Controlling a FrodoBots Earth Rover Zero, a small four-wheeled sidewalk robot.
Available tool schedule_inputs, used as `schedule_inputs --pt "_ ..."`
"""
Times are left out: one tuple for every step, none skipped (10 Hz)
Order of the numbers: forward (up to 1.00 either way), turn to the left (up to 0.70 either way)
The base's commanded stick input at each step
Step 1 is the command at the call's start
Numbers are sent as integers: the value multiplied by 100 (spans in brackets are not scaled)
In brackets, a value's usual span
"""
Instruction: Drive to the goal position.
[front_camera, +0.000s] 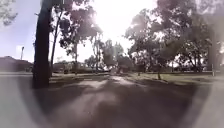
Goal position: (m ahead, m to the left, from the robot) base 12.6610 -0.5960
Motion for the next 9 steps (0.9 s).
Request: schedule_inputs --pt "100 0" --pt "100 0" --pt "100 0" --pt "100 0" --pt "100 0" --pt "100 0" --pt "100 0" --pt "100 0" --pt "100 0"
